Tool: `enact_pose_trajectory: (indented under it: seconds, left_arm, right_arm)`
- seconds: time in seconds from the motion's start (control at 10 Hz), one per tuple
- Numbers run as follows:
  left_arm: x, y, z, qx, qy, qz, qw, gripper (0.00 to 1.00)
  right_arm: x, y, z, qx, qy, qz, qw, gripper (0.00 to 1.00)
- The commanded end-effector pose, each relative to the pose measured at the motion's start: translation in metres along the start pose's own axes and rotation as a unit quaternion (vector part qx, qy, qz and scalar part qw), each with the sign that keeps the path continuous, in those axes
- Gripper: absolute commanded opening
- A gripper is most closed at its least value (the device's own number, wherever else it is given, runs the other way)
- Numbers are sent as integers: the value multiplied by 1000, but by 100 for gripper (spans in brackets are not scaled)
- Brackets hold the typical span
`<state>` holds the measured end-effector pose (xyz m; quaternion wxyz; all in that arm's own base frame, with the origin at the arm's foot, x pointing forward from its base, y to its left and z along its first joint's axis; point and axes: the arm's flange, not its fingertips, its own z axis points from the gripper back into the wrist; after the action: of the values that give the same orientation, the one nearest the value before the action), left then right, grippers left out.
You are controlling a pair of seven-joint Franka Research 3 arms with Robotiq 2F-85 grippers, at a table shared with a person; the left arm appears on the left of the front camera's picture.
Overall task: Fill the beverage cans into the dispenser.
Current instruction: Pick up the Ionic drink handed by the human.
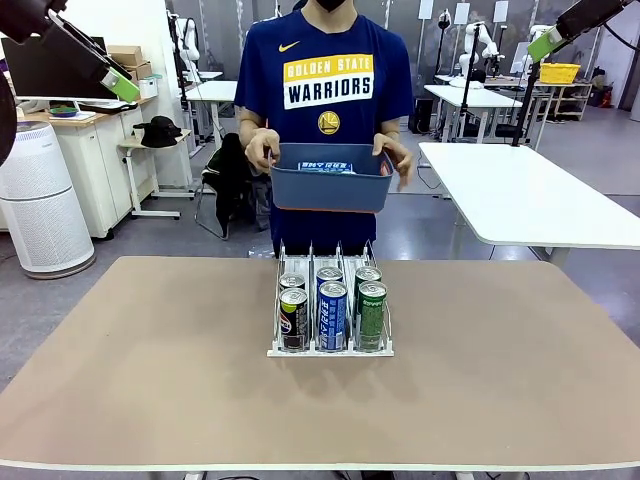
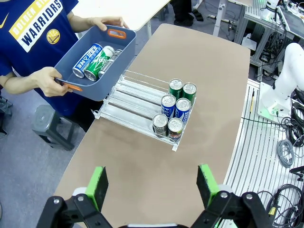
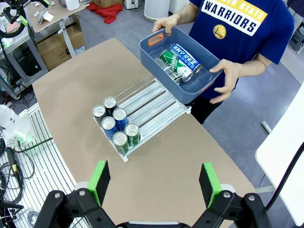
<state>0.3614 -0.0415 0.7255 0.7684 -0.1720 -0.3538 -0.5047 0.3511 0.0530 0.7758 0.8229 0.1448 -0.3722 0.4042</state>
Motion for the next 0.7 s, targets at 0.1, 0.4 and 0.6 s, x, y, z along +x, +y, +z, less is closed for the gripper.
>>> enact_pose_trajectory:
  seconds: [0.1, 0.4, 0.6]
  left_arm:
    - [0, 0, 1, -3, -1, 7, 1000, 100]
    - [0, 0, 1, -3, -1, 7, 1000, 100]
    - [0, 0, 1, -3, -1, 7, 1000, 100]
  right_arm:
    - [0, 1, 0, 0, 0, 0, 1000, 100]
    - [0, 1, 0, 0, 0, 0, 1000, 100]
    - [0, 1, 0, 0, 0, 0, 1000, 100]
